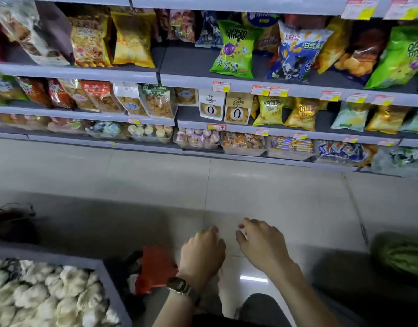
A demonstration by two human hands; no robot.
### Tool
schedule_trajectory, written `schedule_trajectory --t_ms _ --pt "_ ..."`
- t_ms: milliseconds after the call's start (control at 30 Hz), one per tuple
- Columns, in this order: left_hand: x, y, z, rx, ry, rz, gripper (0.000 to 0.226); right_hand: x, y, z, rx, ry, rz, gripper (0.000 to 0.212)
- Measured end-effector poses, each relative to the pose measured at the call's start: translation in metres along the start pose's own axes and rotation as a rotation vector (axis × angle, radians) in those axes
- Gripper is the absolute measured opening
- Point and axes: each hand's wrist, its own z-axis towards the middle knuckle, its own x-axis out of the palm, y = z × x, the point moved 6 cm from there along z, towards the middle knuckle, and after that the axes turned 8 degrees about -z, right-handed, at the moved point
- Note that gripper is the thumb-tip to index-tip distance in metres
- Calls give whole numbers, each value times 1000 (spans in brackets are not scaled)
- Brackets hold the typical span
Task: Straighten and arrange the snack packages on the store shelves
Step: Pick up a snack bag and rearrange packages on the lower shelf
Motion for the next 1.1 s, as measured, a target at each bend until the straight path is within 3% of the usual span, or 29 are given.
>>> schedule_trajectory --t_ms 267,467,700,867,1000,1100 --pt "-66 -32 171 52 -78 48 41 -42 -30 168 1 -102 140 30" --pt "-96 -52 293 169 -294 -76 42 -43 -74 282 25 -204 348 28" --pt "-109 -44 437 238 -480 -213 50 -18 -129 408 148 -311 790 26" --pt "-110 -44 514 329 -539 -292 62 4 -152 483 337 -359 1061 42" --pt "-125 -34 568 241 -687 -560 57 13 -159 528 448 -382 1243 57" --pt "-132 -22 594 84 -771 -789 55 12 -163 550 491 -466 1262 56"
